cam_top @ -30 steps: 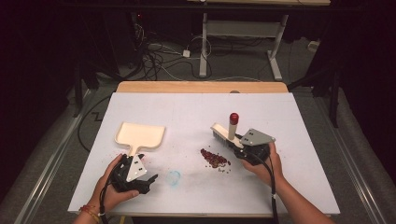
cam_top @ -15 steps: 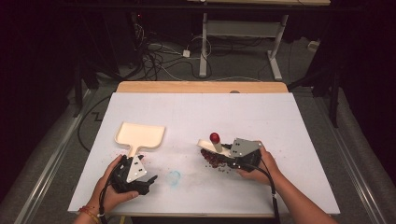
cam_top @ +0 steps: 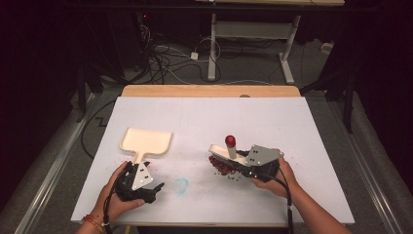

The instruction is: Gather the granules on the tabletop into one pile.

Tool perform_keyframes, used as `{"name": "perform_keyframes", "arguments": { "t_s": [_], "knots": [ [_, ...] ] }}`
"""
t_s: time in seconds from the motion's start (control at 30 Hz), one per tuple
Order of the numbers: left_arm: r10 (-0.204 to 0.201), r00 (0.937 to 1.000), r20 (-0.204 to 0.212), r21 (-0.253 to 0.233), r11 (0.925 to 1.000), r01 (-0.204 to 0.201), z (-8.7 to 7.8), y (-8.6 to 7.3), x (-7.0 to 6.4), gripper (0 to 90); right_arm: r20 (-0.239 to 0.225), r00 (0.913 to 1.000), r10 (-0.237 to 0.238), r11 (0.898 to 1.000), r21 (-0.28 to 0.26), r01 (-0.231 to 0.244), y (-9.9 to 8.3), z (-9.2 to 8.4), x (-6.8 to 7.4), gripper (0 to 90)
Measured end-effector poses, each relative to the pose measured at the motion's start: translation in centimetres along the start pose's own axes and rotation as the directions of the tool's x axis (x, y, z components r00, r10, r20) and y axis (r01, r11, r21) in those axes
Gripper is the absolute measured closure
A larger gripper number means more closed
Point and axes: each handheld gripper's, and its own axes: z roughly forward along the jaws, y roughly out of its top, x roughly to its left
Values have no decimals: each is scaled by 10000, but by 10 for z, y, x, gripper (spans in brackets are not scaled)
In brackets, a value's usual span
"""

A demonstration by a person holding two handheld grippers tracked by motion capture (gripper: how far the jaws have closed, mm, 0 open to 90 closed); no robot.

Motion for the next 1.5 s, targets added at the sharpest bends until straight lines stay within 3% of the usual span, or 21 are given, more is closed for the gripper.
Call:
{"name": "perform_keyframes", "arguments": {
  "t_s": [0.1, 0.23, 0.33, 0.5, 0.73, 0.87, 1.0, 1.27, 1.43, 1.5],
  "knots": [
    [28, 10000, -39, -31, 10000, -28, -1, 0, 0, 170, 466, 9974, 541, 9985, 69, -544, -1, -8, 1, 675],
    [36, 10000, -80, -49, 10000, -36, -3, -1, 1, 170, 540, 9956, 772, 9968, 165, -782, -3, -18, -1, 675],
    [30, 10000, -77, -66, 10000, -31, -3, -1, 1, 170, 408, 9937, 1039, 9946, -99, -1036, -3, -27, -2, 675],
    [21, 10000, -60, -68, 10000, -21, -2, -1, 0, 170, -27, 9947, 1033, 9945, -142, -1033, -11, -46, 1, 676],
    [23, 10000, -61, -56, 10000, -23, -2, 0, -1, 170, -137, 9889, 1478, 9885, 328, -1473, -36, -70, 8, 676],
    [15, 10000, -44, -21, 10000, -15, -2, 0, -2, 170, -16, 9867, 1627, 9862, 306, -1625, -45, -83, 11, 676],
    [-37, 10000, -3, 24, 10000, 37, 0, 0, -1, 171, -185, 9838, 1784, 9836, 292, -1778, -50, -94, 13, 676],
    [110, 9999, 28, 93, 9999, -110, 1, 2, -3, 170, -715, 9809, 1810, 9830, 436, -1783, -53, -85, 22, 677],
    [148, 9999, 62, 152, 9998, -149, 3, 3, -4, 171, -442, 9876, 1509, 9884, 217, -1500, -45, -65, 21, 677],
    [182, 9998, 68, 188, 9997, -184, 4, 3, -4, 171, -338, 9860, 1636, 9865, 83, -1634, -42, -56, 17, 677]
  ]
}}
